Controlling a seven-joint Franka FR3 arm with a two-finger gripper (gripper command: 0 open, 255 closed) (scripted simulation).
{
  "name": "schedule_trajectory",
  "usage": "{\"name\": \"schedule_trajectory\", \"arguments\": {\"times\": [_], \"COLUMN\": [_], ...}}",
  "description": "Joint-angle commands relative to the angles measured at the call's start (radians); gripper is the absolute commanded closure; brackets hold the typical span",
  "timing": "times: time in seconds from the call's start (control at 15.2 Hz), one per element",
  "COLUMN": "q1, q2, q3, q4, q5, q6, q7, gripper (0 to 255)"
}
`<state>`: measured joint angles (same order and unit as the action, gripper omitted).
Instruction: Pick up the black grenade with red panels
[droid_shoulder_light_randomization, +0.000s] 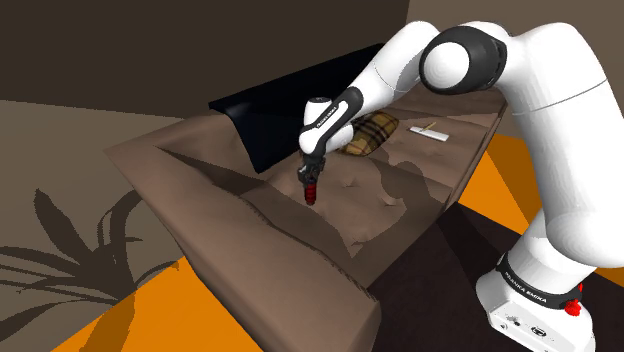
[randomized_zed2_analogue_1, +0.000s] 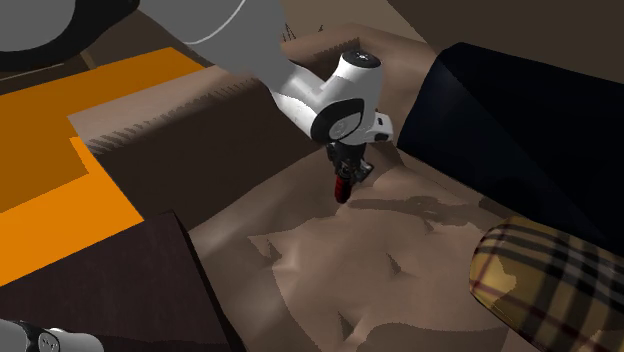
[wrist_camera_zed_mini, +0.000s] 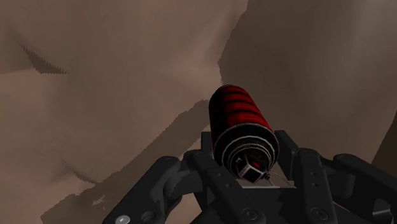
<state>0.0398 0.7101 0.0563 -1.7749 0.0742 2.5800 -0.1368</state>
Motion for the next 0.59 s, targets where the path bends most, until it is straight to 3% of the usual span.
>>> {"name": "schedule_trajectory", "arguments": {"times": [0.0,0.53], "q1": [0.000,-0.001], "q2": [-0.019,-0.100], "q3": [0.000,0.000], "q4": [-0.004,-0.016], "q5": [0.000,-0.001], "q6": [-0.015,-0.084], "q7": [0.001,0.007], "gripper": [255,255]}}
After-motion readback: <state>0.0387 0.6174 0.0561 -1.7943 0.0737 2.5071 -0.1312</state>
